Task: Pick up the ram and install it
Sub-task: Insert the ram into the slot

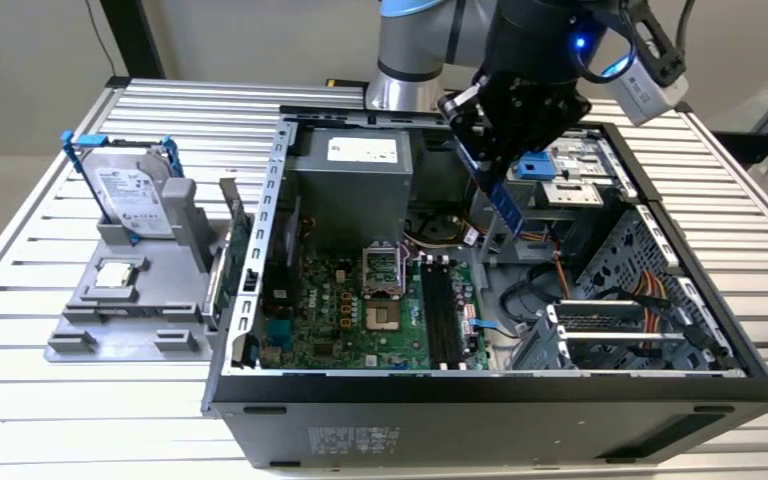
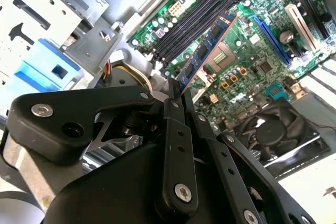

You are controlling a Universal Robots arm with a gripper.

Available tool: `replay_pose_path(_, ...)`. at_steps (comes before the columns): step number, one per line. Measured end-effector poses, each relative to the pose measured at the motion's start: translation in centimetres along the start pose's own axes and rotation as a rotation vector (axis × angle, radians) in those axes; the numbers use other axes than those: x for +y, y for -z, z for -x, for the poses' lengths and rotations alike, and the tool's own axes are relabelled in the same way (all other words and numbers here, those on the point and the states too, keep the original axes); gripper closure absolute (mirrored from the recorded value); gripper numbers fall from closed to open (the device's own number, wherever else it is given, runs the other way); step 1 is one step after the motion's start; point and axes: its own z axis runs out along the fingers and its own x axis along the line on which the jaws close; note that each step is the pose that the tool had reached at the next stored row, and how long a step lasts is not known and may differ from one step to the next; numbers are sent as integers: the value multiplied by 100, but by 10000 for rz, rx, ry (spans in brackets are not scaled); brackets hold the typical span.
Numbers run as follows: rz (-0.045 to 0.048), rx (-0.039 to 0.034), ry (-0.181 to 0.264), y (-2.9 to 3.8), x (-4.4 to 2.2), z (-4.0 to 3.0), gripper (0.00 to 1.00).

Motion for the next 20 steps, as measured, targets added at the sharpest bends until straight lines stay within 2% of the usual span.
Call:
replay_pose_path(10,6,-15,-593,-5,0,0,100)
replay_pose_path(20,0,-16,-649,-8,0,0,100)
